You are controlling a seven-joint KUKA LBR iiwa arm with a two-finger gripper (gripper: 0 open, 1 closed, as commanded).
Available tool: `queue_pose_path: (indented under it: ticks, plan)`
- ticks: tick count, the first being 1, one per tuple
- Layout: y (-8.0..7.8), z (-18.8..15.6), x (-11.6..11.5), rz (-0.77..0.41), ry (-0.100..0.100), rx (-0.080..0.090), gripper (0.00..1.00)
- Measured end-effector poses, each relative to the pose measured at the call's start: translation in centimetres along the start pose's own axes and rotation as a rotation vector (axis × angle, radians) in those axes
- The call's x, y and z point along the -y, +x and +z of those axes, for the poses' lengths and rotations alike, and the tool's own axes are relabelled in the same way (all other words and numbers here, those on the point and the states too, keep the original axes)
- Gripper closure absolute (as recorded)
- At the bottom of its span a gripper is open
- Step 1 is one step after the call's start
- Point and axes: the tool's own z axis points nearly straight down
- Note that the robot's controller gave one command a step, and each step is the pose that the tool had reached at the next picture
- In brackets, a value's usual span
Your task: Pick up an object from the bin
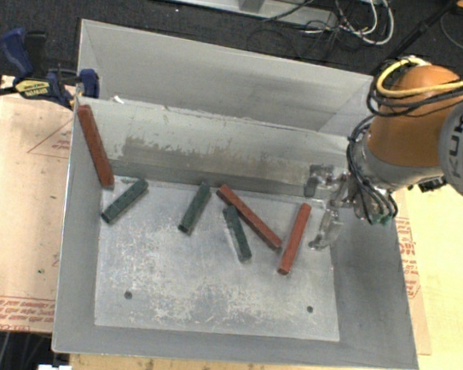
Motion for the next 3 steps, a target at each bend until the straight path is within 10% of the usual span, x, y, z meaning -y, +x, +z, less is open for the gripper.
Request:
queue_pose_path:
  ticks: [2, 3]
  plan:
    - [-2.0, 7.1, -1.6, -0.440, -0.005, -0.005, 0.00]
    - [-1.3, 8.5, -2.7, -0.708, -0.008, -0.008, 1.00]
